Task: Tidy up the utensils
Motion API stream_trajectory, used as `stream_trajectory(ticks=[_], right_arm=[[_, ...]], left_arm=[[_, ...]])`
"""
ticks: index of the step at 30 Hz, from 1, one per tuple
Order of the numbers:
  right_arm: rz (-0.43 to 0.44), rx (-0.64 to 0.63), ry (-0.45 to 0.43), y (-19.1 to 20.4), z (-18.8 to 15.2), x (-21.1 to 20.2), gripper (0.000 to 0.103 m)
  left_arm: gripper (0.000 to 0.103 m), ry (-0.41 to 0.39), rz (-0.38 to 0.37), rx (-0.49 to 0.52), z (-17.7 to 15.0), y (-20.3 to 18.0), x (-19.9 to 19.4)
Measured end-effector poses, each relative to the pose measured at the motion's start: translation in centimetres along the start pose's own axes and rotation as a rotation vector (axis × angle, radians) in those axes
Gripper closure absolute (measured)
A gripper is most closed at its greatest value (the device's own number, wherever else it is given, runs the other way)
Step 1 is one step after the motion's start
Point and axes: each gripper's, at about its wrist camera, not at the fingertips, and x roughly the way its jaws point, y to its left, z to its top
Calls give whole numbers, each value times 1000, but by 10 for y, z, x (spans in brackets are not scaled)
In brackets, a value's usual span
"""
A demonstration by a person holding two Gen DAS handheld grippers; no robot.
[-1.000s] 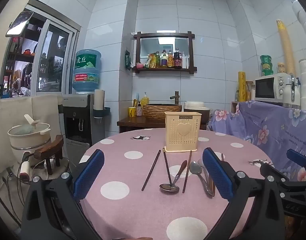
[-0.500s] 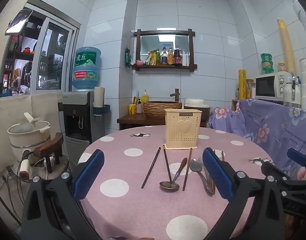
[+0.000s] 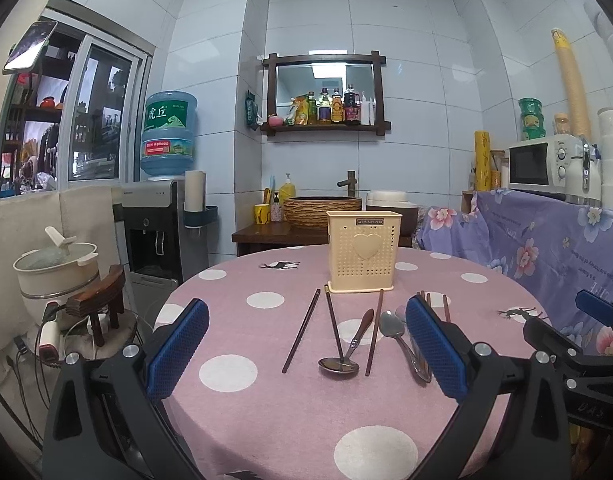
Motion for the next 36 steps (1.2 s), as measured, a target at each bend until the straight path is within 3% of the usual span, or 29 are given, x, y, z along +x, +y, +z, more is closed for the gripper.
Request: stream_trajectory(ticks=[36], right_arm=[[-4,16,21,3,-6,4,5]], left_arm=[[5,11,1,7,-1,-3,1]])
